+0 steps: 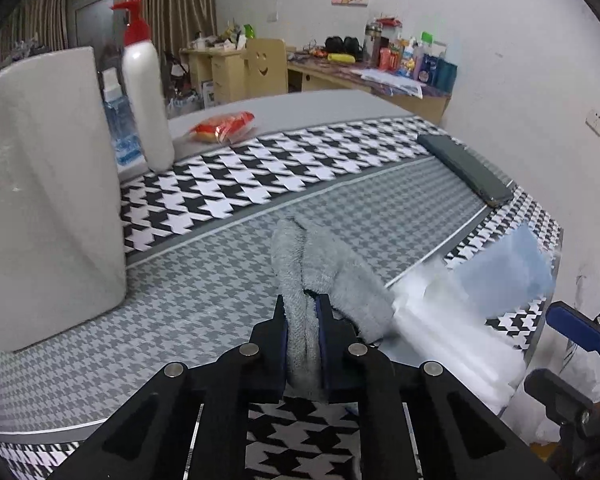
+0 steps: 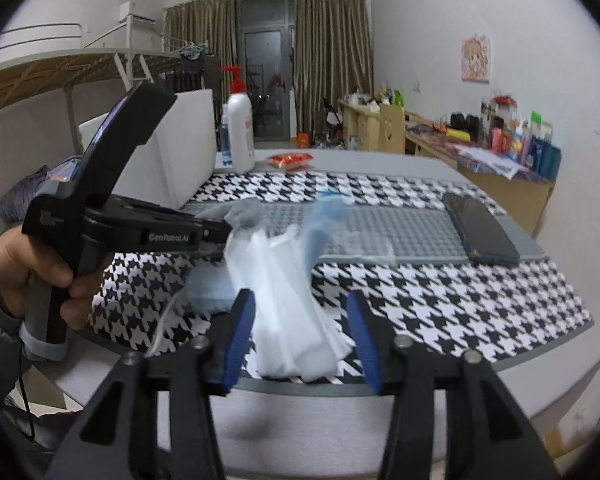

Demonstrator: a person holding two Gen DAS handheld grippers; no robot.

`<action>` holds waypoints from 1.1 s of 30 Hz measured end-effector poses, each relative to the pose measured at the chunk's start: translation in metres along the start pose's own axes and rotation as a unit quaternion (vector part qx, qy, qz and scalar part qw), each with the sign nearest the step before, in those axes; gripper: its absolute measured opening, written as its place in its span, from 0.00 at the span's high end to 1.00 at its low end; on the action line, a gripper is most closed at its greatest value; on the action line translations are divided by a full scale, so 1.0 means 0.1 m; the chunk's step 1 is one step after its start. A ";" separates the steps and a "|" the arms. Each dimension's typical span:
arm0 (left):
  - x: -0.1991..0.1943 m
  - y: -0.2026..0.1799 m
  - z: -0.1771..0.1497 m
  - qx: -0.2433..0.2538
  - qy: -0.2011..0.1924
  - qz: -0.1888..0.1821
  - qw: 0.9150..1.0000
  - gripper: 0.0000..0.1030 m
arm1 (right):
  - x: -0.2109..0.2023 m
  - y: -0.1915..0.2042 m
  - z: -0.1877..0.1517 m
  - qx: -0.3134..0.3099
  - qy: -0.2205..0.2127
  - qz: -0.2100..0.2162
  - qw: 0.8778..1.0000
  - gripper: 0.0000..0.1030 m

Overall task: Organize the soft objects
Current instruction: 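Lift the masks with the right gripper while the left gripper lifts the grey cloth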

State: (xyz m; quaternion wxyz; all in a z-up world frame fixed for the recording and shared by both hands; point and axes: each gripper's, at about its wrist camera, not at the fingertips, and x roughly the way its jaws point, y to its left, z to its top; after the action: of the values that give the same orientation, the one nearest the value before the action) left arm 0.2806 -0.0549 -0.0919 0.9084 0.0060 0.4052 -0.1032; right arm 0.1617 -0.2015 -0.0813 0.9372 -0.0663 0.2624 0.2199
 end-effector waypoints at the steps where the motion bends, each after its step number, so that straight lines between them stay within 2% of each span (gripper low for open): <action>1: -0.02 0.01 0.00 -0.001 -0.003 -0.001 1.000 0.87 | 0.00 0.00 0.01 -0.002 -0.002 0.002 1.000 0.48; 10: -0.32 0.07 -0.07 0.001 -0.036 -0.009 0.999 0.88 | -0.01 0.30 0.01 -0.042 0.010 0.042 0.998 0.49; 12: -0.36 0.08 -0.10 0.000 -0.039 -0.013 0.999 0.88 | 0.00 0.37 -0.01 -0.050 0.014 0.044 0.998 0.58; 14: -0.38 0.09 -0.13 0.002 -0.039 -0.015 0.999 0.88 | 0.04 0.39 -0.02 -0.053 0.025 0.048 0.997 0.61; 18: -0.42 0.11 -0.17 0.000 -0.043 -0.016 0.999 0.87 | 0.20 0.36 -0.03 -0.046 0.057 0.027 0.997 0.70; 24: -0.46 0.14 -0.22 -0.004 -0.044 -0.021 0.999 0.87 | 0.36 0.27 -0.07 -0.044 0.086 -0.001 0.995 0.70; 27: -0.49 0.13 -0.23 -0.002 -0.047 -0.024 0.999 0.87 | 0.36 0.27 -0.08 -0.057 0.081 -0.028 0.995 0.70; 30: -0.51 0.12 -0.24 0.000 -0.049 -0.029 0.998 0.87 | 0.39 0.25 -0.09 -0.059 0.087 -0.024 0.994 0.70; 33: -0.54 0.13 -0.25 -0.002 -0.052 -0.031 0.998 0.87 | 0.45 0.24 -0.09 -0.059 0.093 -0.038 0.993 0.70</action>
State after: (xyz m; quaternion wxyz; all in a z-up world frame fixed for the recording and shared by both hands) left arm 0.2294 -0.0294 -0.0699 0.9246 -0.0140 0.3576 -0.1305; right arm 0.1810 -0.1656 -0.1127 0.9109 -0.1515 0.3322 0.1923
